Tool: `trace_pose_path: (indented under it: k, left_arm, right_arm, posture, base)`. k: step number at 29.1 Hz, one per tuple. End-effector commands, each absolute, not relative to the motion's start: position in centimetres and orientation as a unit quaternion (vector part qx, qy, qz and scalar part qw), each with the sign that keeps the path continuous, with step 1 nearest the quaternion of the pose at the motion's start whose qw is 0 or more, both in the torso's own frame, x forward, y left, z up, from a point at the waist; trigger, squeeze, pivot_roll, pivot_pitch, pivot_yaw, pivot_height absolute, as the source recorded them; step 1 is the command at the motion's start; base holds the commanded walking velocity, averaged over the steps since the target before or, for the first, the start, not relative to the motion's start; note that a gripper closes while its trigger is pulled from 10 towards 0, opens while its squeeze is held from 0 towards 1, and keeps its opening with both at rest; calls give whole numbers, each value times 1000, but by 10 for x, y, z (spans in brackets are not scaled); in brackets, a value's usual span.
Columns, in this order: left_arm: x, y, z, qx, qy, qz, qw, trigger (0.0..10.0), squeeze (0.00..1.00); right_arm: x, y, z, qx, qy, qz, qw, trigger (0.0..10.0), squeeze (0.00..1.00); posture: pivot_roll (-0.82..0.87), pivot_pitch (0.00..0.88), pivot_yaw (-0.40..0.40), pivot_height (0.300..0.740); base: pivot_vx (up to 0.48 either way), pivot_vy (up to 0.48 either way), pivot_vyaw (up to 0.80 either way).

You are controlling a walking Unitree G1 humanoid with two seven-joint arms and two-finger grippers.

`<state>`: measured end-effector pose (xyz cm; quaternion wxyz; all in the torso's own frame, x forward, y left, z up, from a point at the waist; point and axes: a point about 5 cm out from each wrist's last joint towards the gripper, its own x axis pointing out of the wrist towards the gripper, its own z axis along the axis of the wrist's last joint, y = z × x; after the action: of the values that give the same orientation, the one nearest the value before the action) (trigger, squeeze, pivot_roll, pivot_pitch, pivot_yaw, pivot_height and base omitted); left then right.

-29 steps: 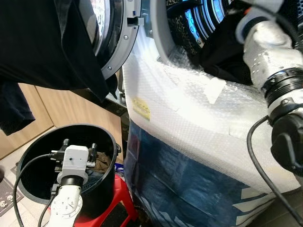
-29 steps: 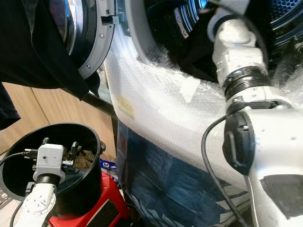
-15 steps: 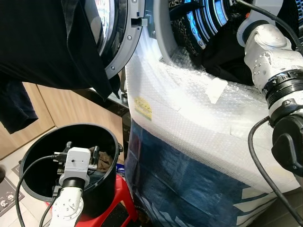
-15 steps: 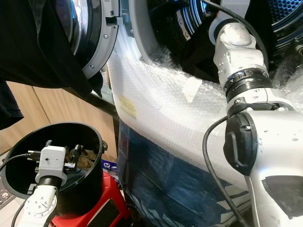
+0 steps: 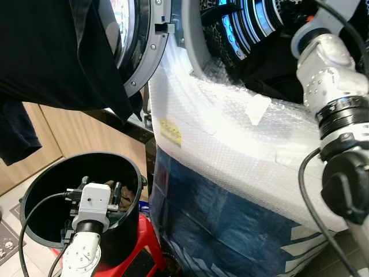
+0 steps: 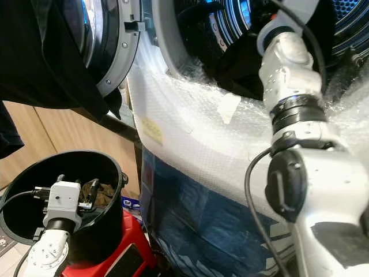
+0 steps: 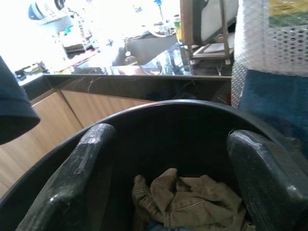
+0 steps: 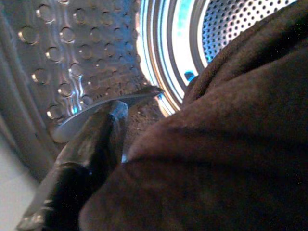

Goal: Clothes washing

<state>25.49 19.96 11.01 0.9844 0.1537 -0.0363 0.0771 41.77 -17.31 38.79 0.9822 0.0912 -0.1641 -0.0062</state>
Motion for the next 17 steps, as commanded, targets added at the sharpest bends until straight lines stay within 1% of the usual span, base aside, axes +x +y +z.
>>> trace_pose_path:
  k: [1, 7, 12, 15, 17]
  left_arm:
    - [254, 196, 112, 157, -36, 70, 984, 10000, 0]
    - [250, 199, 111, 158, -33, 74, 984, 10000, 0]
    - [249, 198, 110, 157, -32, 75, 984, 10000, 0]
    - [248, 197, 110, 156, -32, 76, 984, 10000, 0]
    - [248, 197, 110, 155, -32, 76, 984, 10000, 0]
  right_arm:
    - [414, -172, 393, 92, -177, -1, 980, 10000, 1000]
    - [403, -176, 384, 79, -195, -6, 977, 10000, 1000]
    - [394, -174, 370, 84, -185, 10, 979, 10000, 1000]
    - [378, -166, 367, 79, -195, 61, 976, 10000, 1000]
    - [375, -164, 367, 77, -198, 72, 975, 10000, 1000]
  posture:
    - [273, 16, -56, 740]
    - [278, 13, -63, 740]
    - [283, 8, -71, 740]
    - [282, 2, -72, 740]
    - [282, 2, -72, 740]
  base:
    - [0, 0, 0]
    - [0, 0, 0]
    - [0, 0, 0]
    - [0, 0, 0]
    - [0, 0, 0]
